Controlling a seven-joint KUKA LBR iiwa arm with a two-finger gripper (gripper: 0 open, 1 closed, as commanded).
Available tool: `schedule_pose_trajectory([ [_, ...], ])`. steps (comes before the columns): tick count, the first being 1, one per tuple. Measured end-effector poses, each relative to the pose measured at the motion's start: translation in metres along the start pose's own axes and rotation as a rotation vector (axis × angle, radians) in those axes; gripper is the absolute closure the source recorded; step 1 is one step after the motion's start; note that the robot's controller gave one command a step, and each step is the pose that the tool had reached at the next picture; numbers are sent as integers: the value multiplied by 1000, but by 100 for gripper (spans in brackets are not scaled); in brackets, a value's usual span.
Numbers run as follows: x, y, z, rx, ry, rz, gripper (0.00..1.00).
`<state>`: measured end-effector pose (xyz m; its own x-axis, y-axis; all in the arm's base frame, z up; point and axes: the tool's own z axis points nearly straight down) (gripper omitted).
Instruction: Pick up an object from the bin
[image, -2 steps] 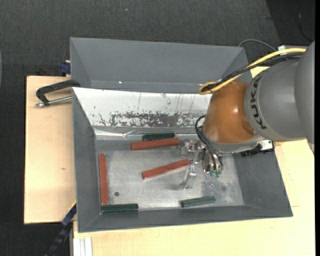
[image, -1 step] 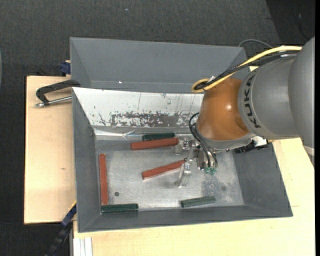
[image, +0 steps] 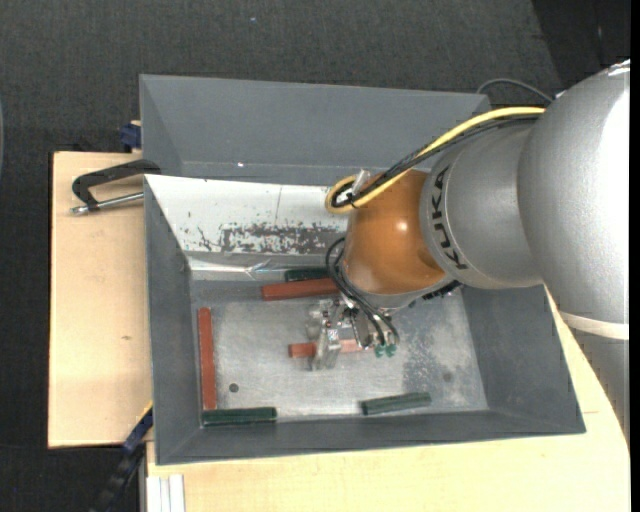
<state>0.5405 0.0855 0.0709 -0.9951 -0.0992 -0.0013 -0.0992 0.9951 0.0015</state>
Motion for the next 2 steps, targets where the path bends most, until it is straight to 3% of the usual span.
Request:
schedule_pose_trajectory([
  [1, 0, 0, 0, 0, 0, 0, 100],
  [2, -3, 17, -140, 0, -5, 27, 100],
])
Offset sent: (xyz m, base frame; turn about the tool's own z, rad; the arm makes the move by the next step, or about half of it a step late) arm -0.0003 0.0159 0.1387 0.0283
